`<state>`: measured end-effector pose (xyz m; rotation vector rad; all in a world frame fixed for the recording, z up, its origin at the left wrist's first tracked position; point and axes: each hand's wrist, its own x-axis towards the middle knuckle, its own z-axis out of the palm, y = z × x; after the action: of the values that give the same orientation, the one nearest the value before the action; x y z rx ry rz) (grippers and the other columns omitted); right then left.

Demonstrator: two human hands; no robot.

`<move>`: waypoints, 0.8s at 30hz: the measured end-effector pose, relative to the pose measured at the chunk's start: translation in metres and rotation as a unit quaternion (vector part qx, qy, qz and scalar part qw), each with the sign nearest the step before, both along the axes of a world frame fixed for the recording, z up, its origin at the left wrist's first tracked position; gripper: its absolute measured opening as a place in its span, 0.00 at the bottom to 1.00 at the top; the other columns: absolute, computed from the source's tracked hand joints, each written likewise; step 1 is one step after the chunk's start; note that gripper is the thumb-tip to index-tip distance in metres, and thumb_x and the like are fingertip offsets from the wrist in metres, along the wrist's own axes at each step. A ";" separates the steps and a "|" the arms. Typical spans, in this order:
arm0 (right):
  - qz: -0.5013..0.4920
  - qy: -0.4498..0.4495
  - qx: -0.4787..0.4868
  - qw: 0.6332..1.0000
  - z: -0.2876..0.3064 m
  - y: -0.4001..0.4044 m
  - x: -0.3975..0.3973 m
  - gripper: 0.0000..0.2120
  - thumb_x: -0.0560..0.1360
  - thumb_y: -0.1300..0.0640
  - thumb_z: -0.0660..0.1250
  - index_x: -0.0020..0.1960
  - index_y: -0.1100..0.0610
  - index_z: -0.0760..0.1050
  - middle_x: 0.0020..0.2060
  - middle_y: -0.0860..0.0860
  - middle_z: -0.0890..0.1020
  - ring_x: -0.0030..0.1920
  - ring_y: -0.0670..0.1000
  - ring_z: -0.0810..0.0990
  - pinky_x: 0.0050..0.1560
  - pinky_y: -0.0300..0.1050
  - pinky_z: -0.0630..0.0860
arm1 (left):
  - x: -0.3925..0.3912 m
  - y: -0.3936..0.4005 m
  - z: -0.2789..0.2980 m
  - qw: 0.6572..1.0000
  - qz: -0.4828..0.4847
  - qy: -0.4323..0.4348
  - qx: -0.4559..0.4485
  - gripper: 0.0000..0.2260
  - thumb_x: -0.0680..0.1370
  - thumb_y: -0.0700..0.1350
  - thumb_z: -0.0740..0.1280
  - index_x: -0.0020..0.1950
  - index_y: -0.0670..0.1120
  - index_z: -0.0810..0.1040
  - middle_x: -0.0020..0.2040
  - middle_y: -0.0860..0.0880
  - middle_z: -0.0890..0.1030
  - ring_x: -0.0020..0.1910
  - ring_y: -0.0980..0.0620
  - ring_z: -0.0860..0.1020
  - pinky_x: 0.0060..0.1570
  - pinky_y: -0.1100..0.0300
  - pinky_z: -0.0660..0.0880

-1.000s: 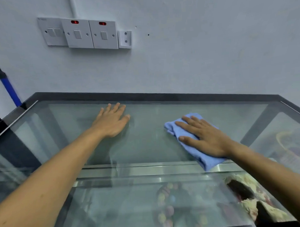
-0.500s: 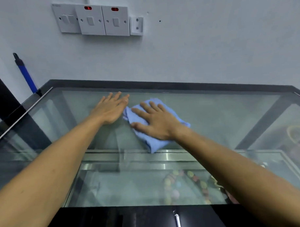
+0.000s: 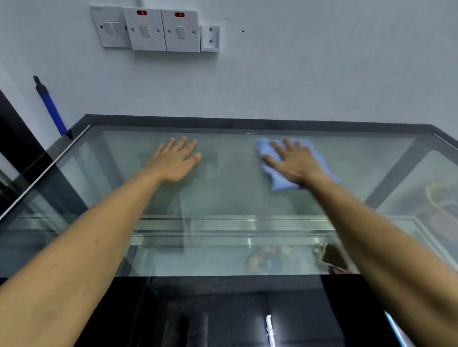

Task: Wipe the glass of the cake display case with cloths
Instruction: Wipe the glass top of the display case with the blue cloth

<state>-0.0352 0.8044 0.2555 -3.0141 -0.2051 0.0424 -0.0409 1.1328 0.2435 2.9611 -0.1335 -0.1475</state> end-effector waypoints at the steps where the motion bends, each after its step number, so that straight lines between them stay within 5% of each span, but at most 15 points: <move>1: 0.054 0.002 0.003 0.999 -0.004 0.042 -0.017 0.43 0.74 0.23 0.41 0.83 0.43 0.51 0.83 0.54 0.54 0.82 0.61 0.52 0.80 0.60 0.49 | 0.000 0.000 0.000 1.000 -0.001 -0.001 0.001 0.28 0.86 0.63 0.44 0.85 0.57 0.46 0.85 0.51 0.43 0.84 0.46 0.43 0.81 0.46 0.41; 4: 0.243 -0.003 0.009 0.970 -0.011 0.109 -0.125 0.35 0.80 0.28 0.49 0.83 0.40 0.49 0.84 0.50 0.49 0.83 0.57 0.45 0.82 0.57 0.42 | 0.005 0.002 -0.001 1.000 -0.002 -0.001 0.004 0.28 0.86 0.63 0.45 0.85 0.57 0.46 0.86 0.51 0.45 0.84 0.45 0.44 0.81 0.46 0.41; 7: 0.364 0.003 0.042 0.930 -0.005 0.064 -0.242 0.35 0.79 0.28 0.54 0.82 0.36 0.49 0.84 0.44 0.46 0.83 0.50 0.40 0.81 0.50 0.36 | 0.005 0.004 -0.003 1.000 -0.006 -0.005 0.000 0.29 0.85 0.64 0.44 0.85 0.58 0.47 0.85 0.52 0.45 0.84 0.46 0.44 0.81 0.46 0.41; 9: 0.343 0.025 0.045 0.938 -0.003 -0.001 -0.258 0.34 0.80 0.27 0.54 0.82 0.33 0.48 0.83 0.39 0.45 0.83 0.45 0.39 0.81 0.46 0.36 | 0.004 0.004 -0.003 1.000 -0.009 -0.004 -0.007 0.29 0.85 0.64 0.44 0.85 0.57 0.47 0.85 0.52 0.44 0.84 0.46 0.44 0.81 0.46 0.41; 12: 0.179 0.009 0.020 0.984 0.004 -0.079 -0.205 0.33 0.77 0.22 0.45 0.80 0.28 0.46 0.82 0.37 0.47 0.83 0.44 0.46 0.82 0.45 0.43 | 0.003 0.002 -0.001 1.000 -0.009 -0.009 0.000 0.29 0.85 0.64 0.44 0.85 0.57 0.47 0.86 0.51 0.44 0.84 0.45 0.44 0.81 0.46 0.41; 17: -0.002 -0.009 -0.007 1.000 -0.005 -0.045 -0.072 0.55 0.64 0.16 0.30 0.83 0.42 0.53 0.83 0.52 0.57 0.81 0.57 0.55 0.80 0.59 0.51 | 0.001 0.000 -0.002 1.000 -0.005 -0.011 0.001 0.29 0.86 0.63 0.44 0.85 0.56 0.47 0.86 0.50 0.45 0.84 0.44 0.45 0.81 0.45 0.41; 21: 0.152 -0.009 -0.004 0.988 -0.013 0.088 -0.117 0.44 0.73 0.24 0.37 0.84 0.43 0.49 0.84 0.53 0.53 0.83 0.58 0.50 0.81 0.57 0.47 | 0.001 0.000 -0.001 1.000 -0.009 -0.015 0.005 0.29 0.86 0.63 0.45 0.85 0.55 0.48 0.86 0.49 0.46 0.84 0.43 0.45 0.81 0.45 0.42; 24: 0.304 -0.003 0.013 0.953 -0.007 0.091 -0.224 0.35 0.80 0.28 0.51 0.83 0.39 0.50 0.84 0.48 0.48 0.84 0.53 0.42 0.82 0.53 0.39 | -0.001 0.002 0.001 1.000 -0.015 -0.010 0.003 0.29 0.86 0.63 0.45 0.85 0.55 0.47 0.86 0.49 0.45 0.84 0.43 0.45 0.81 0.45 0.42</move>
<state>-0.2592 0.8952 0.2484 -2.7960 -1.1089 0.0838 -0.0416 1.1345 0.2446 2.9680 -0.1810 -0.1228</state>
